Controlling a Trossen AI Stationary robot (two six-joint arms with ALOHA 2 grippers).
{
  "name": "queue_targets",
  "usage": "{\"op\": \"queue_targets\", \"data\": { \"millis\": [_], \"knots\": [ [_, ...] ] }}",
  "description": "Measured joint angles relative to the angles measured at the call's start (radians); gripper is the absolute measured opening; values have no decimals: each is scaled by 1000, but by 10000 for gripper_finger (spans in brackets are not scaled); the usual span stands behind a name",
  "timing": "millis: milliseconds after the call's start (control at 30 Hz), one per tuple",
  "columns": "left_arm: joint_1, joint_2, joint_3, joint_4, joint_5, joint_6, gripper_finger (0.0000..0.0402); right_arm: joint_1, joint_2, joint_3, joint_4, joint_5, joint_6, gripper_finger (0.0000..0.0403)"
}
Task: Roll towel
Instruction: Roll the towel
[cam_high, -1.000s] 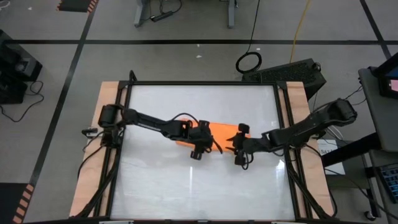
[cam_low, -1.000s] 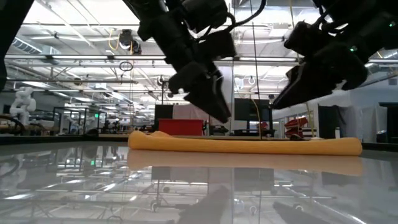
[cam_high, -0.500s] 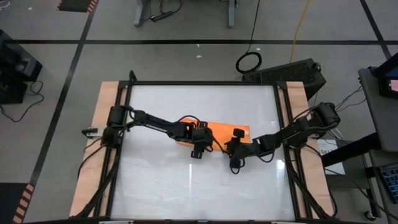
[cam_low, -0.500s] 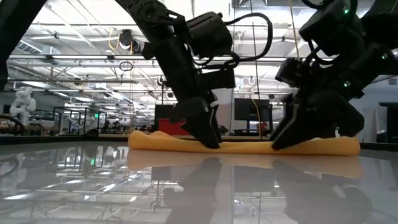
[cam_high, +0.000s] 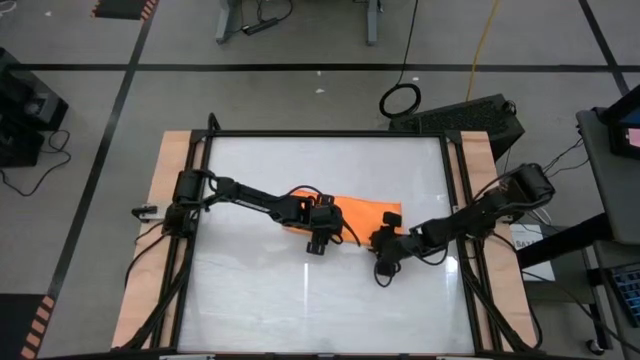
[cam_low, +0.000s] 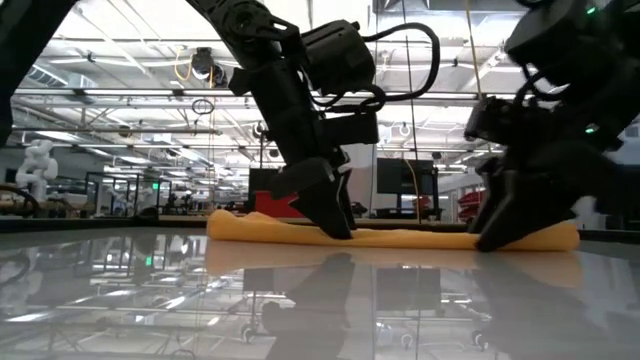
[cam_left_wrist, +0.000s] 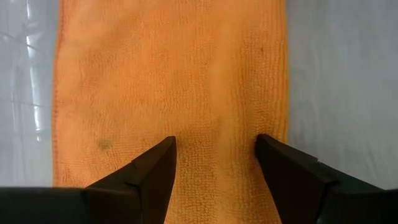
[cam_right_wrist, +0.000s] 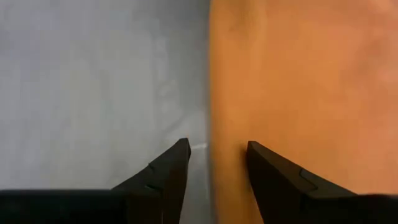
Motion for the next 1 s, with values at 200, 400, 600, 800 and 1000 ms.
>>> {"op": "queue_targets", "data": {
  "millis": [200, 400, 600, 800, 1000],
  "knots": [
    [-11, -44, 0, -9, 2, 1, 234, 51, -115, -4, -91, -24, 14, 157],
    [-39, -137, 0, -49, -21, -47, 234, 52, -245, -4, -203, 75, -1, 157],
    [-34, -141, -7, -221, -120, -157, 234, 47, -295, -4, -339, 226, 11, 157],
    [-8, -142, -47, -251, -141, -239, 233, 7, -240, -2, -352, 177, 10, 157],
    [32, -138, -80, -202, -103, -230, 232, 2, -147, -2, -305, 91, 45, 157]
  ]
}}
